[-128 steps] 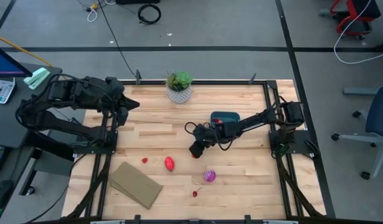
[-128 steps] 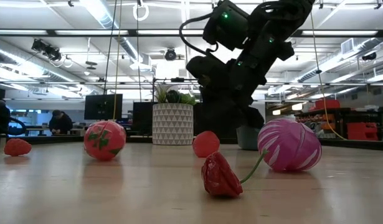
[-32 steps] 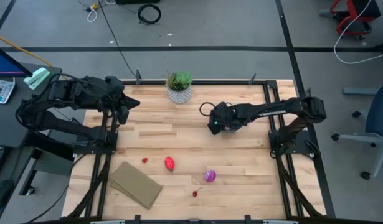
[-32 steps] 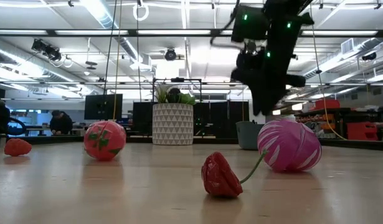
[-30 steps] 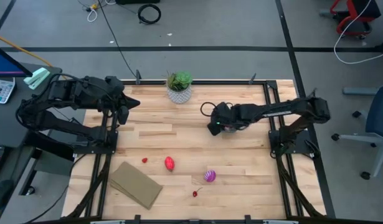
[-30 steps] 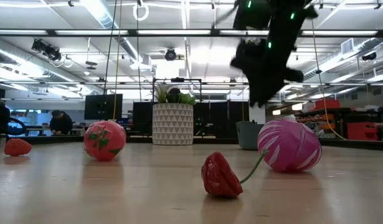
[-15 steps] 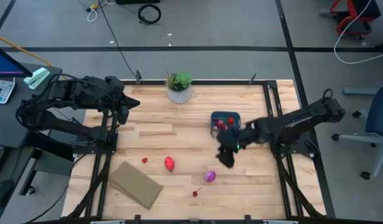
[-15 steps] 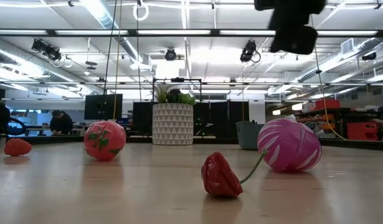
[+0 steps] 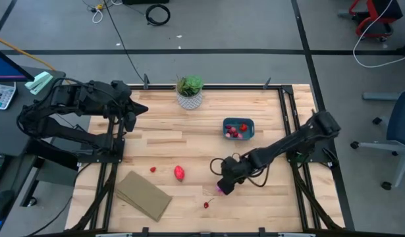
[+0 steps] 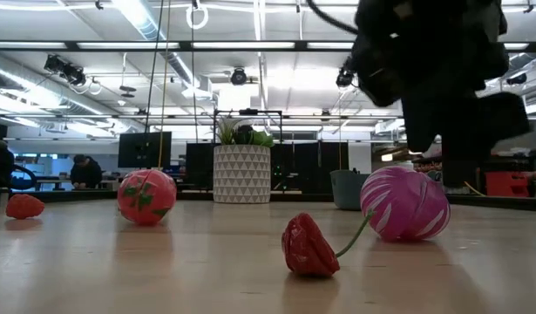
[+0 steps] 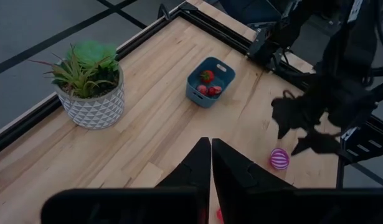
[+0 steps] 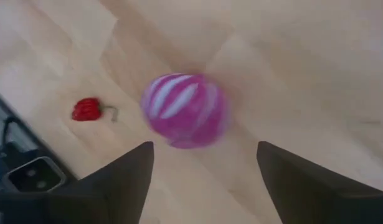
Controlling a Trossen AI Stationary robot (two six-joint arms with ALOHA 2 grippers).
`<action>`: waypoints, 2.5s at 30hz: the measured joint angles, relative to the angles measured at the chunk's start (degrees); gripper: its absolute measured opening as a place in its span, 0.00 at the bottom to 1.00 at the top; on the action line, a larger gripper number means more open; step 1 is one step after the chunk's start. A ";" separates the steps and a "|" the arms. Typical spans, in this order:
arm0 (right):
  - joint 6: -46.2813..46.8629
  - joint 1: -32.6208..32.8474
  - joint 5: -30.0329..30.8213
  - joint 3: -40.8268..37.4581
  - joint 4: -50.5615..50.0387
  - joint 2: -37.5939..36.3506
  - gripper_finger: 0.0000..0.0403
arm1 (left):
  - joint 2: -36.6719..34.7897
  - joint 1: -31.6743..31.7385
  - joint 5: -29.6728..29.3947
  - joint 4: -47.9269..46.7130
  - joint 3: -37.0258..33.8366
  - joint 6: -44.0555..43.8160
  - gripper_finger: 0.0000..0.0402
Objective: Pick and placing Produce into tupperware
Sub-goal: Put the purple onion into the blue bin
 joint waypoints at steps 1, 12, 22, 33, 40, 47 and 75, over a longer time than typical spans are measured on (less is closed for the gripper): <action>0.45 0.00 -0.94 0.00 1.71 0.84 0.74 | 0.00 0.00 0.00 0.00 0.00 0.01 0.05; 4.11 -0.44 -1.55 0.00 5.49 2.62 0.74 | 0.00 0.00 0.00 0.00 0.00 -0.01 0.04; 5.32 -0.04 -0.01 0.00 5.34 2.62 0.74 | -0.02 0.00 0.00 0.00 0.00 0.01 0.04; 6.06 -0.02 0.57 0.00 5.60 2.62 0.74 | -0.01 0.00 0.00 0.00 0.00 0.51 0.05; 6.90 0.31 0.52 0.00 9.34 4.56 0.74 | 0.00 0.00 0.00 0.00 0.00 0.65 0.06; 6.84 0.24 1.05 0.02 10.25 6.48 0.74 | 0.00 0.00 -0.01 0.00 0.00 0.64 0.03; 4.16 -0.61 4.00 0.02 12.47 7.80 0.57 | -0.02 0.00 -0.24 0.00 0.00 2.13 0.06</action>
